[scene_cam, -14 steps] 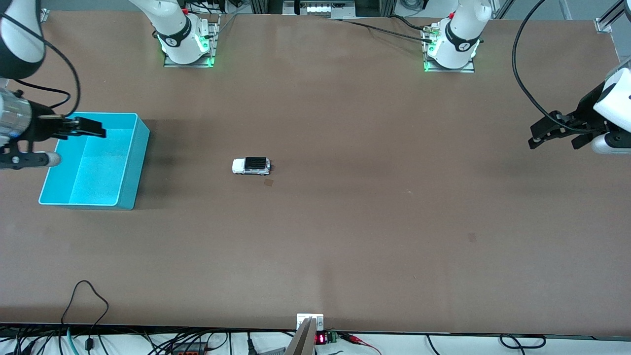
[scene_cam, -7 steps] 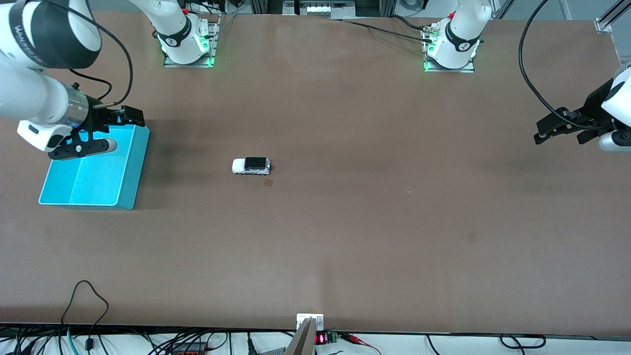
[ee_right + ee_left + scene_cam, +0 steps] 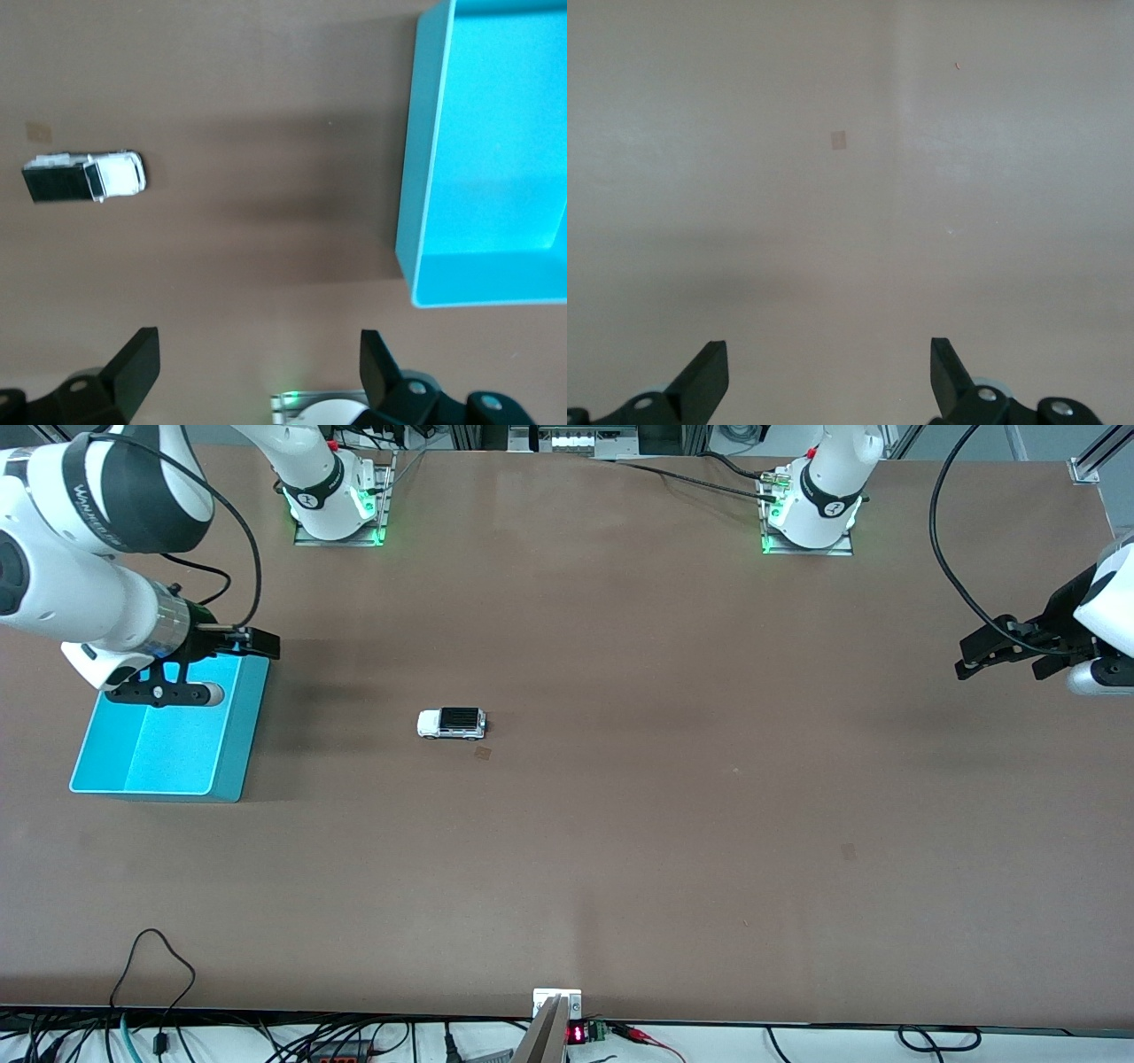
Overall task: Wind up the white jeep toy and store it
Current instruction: 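Move the right gripper from the tray toward the jeep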
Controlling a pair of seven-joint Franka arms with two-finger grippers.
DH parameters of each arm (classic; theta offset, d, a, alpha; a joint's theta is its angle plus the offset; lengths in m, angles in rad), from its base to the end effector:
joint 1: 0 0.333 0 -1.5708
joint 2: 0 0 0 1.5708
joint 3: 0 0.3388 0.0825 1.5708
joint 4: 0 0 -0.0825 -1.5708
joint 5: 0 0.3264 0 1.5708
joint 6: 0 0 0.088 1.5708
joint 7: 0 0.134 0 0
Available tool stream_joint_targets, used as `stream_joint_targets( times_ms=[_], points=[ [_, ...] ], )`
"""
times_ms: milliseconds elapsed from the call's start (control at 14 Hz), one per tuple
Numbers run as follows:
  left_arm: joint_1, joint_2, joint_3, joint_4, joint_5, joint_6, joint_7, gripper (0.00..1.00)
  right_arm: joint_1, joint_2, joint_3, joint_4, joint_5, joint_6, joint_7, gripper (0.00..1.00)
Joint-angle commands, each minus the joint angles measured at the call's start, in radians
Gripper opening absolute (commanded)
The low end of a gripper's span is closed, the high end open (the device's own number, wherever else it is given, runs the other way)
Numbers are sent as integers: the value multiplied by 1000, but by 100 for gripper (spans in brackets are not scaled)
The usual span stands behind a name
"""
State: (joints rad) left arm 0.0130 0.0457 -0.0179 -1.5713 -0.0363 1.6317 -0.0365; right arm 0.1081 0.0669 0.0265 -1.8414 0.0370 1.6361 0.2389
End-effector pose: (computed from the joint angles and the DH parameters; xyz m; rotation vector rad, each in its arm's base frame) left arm 0.5177 -0.0070 0.6024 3.1037 0.0521 0.0216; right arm 0.4840 0.0700 0.4827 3.0943 -0.1728 -0.4281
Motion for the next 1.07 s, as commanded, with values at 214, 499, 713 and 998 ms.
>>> stream_joint_targets(
  times_ms=[214,499,713,998],
  points=[
    [5,-15,-7,-1,-7,-13,15,100,80,47,4,-15,12,50,496,100],
    [5,-13,-7,-1,-7,-6,15,100,159,96,6,-47,14,183,921,100],
    [12,-6,-2,-6,-5,13,17,100,192,117,6,-96,61,282,1118,100],
    [31,-1,0,-9,-5,20,27,100,189,126,6,-119,168,381,1333,100]
  ],
)
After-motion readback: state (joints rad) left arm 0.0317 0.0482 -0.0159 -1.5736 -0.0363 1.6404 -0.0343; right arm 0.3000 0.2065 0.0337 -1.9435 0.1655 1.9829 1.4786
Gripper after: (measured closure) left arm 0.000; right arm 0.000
